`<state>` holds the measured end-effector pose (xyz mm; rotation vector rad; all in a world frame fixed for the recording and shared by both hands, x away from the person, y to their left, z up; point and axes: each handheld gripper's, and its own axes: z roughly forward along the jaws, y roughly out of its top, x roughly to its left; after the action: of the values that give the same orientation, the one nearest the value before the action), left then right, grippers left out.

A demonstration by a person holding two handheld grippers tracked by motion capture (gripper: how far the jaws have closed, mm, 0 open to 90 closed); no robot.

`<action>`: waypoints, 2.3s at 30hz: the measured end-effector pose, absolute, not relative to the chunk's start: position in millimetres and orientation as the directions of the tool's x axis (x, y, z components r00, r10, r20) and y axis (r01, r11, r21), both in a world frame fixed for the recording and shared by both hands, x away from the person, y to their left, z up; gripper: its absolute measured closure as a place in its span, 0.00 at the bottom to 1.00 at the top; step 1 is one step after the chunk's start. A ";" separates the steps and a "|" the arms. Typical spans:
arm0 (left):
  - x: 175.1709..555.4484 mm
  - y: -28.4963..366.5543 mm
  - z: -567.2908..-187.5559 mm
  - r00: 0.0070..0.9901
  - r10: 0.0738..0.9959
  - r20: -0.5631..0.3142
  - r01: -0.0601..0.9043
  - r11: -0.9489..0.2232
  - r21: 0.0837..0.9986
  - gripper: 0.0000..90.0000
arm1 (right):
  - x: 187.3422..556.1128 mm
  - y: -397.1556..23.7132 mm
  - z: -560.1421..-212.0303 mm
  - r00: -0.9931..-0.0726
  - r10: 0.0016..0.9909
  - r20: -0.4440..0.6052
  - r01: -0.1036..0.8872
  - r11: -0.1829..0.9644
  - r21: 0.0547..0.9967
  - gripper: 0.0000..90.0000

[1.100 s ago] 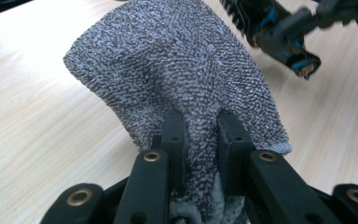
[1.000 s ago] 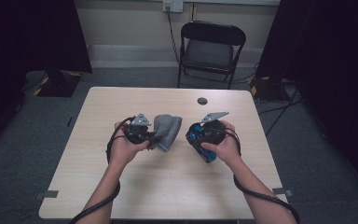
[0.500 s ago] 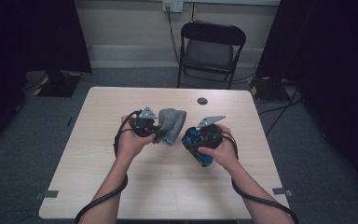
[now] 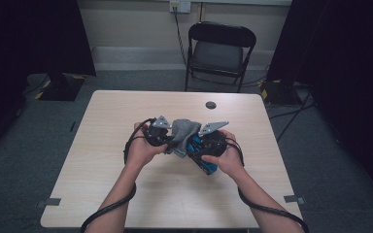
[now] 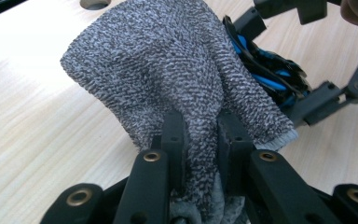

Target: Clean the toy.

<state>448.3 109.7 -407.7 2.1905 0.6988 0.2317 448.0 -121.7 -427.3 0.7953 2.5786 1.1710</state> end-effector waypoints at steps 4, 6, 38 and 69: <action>446.3 110.9 -409.2 0.837 0.544 -0.063 0.400 -0.529 0.749 0.84 | 450.3 -123.9 -427.7 -0.829 0.558 0.033 0.395 0.544 0.740 0.28; 445.7 111.1 -409.2 0.839 0.540 -0.063 0.399 -0.532 0.747 0.84 | 451.3 -125.0 -427.7 -0.827 0.561 0.037 0.400 0.541 0.740 0.28; 425.4 127.5 -421.6 0.869 0.484 -0.105 0.392 -0.542 0.743 0.84 | 478.3 -148.1 -419.2 -0.753 0.657 0.036 0.467 0.495 0.733 0.28; 438.2 103.1 -421.6 0.803 0.594 -0.051 0.422 -0.506 0.752 0.84 | 466.4 -129.3 -408.4 -0.781 0.623 0.036 0.432 0.499 0.751 0.28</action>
<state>438.2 103.1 -421.6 2.1781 0.7465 0.2715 466.4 -129.3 -408.4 0.8986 2.5033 1.1533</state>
